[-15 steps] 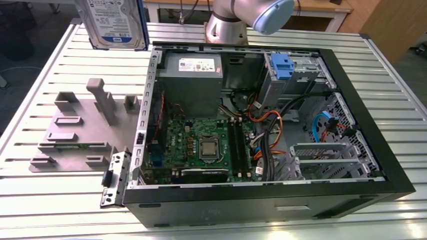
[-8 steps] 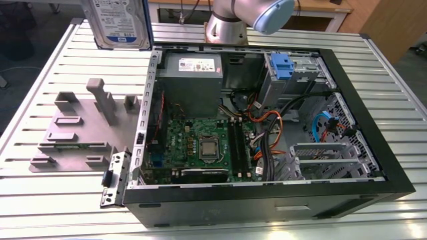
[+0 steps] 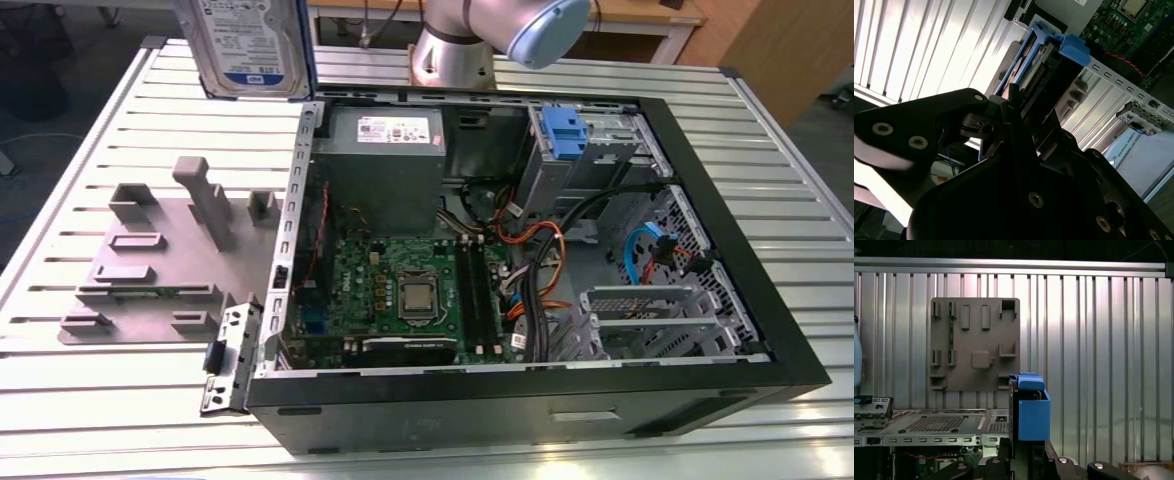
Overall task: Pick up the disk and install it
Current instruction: 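Pick up the disk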
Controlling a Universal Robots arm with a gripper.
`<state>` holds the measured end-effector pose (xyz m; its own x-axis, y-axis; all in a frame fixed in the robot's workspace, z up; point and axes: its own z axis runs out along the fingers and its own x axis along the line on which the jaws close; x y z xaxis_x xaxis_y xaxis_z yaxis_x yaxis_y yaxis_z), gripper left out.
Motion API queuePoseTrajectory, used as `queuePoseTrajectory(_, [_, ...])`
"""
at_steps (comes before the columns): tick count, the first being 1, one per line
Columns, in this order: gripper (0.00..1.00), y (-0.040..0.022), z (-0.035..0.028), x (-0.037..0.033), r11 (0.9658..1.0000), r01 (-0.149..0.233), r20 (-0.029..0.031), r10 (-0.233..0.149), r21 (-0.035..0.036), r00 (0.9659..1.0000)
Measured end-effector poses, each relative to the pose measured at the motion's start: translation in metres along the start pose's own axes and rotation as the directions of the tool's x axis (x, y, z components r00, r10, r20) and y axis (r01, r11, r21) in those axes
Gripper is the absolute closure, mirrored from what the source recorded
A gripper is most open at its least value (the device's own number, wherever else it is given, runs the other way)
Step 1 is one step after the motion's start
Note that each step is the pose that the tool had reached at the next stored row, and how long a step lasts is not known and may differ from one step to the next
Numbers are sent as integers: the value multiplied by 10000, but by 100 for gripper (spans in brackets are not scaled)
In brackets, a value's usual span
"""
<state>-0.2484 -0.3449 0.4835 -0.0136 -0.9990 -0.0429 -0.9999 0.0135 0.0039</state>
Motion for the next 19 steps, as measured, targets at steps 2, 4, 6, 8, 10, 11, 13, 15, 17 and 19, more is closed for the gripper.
queuePoseTrajectory(2, [65,-26,3,-2,10000,0,0,0,0,10000])
queuePoseTrajectory(4, [65,-51,5,-3,10000,0,0,0,0,10000])
queuePoseTrajectory(6, [65,-78,6,-5,10000,-1,0,1,0,10000])
queuePoseTrajectory(8, [65,-118,7,-9,10000,-1,0,1,0,10000])
queuePoseTrajectory(10, [65,-157,8,-14,10000,0,0,0,1,10000])
queuePoseTrajectory(11, [65,-175,8,-16,10000,0,0,0,0,10000])
queuePoseTrajectory(13, [65,-212,10,-21,10000,1,1,-1,1,10000])
queuePoseTrajectory(15, [65,-242,11,-25,10000,0,0,0,0,10000])
queuePoseTrajectory(17, [65,-271,12,-29,10000,0,0,0,0,10000])
queuePoseTrajectory(19, [65,-297,13,-33,10000,0,0,0,0,10000])
